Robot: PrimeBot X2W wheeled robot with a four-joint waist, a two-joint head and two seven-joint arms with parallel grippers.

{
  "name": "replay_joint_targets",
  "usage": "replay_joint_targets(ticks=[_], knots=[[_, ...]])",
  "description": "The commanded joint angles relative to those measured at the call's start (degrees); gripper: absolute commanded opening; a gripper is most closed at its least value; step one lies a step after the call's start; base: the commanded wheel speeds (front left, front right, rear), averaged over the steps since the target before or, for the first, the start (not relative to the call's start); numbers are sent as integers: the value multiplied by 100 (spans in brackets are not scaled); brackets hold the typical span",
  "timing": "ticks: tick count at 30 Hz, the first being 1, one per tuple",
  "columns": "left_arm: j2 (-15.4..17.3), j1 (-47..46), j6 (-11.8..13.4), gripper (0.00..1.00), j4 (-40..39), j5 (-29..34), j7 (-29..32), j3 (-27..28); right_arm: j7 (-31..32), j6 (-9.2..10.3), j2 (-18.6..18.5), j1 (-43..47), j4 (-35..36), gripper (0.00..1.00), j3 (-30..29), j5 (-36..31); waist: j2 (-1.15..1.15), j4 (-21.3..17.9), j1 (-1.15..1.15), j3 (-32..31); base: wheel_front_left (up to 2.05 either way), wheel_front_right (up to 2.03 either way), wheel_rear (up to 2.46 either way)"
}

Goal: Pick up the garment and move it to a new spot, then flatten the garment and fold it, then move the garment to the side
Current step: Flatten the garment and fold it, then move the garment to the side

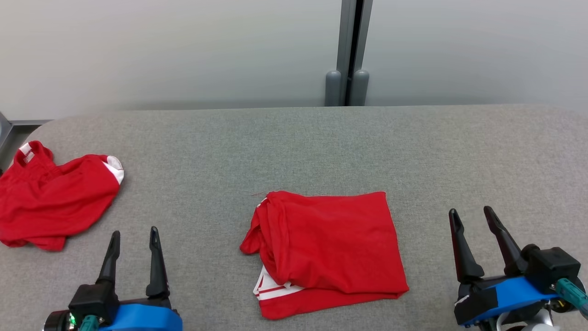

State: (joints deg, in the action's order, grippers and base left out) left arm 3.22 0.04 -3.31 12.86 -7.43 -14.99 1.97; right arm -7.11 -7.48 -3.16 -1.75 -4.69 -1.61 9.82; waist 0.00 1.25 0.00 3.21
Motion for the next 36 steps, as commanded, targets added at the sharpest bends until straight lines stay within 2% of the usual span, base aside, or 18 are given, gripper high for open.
replay_joint_targets(ticks=[1,20,28,36], knots=[[8,98,17,100,-5,57,-27,-16,35,-3,19,109,37,100,-11,-19,0,3,0,-15,0,0,0],[77,158,74,100,15,67,-27,-150,202,-3,28,200,-41,100,-73,-19,0,39,0,-125,0,0,0],[113,-23,74,100,3,13,-24,-180,422,-3,27,-291,-160,100,144,15,0,89,0,19,0,0,0],[81,-251,69,100,59,-34,-26,-289,631,-3,25,-983,-703,100,444,-16,0,324,0,192,0,0,0]])
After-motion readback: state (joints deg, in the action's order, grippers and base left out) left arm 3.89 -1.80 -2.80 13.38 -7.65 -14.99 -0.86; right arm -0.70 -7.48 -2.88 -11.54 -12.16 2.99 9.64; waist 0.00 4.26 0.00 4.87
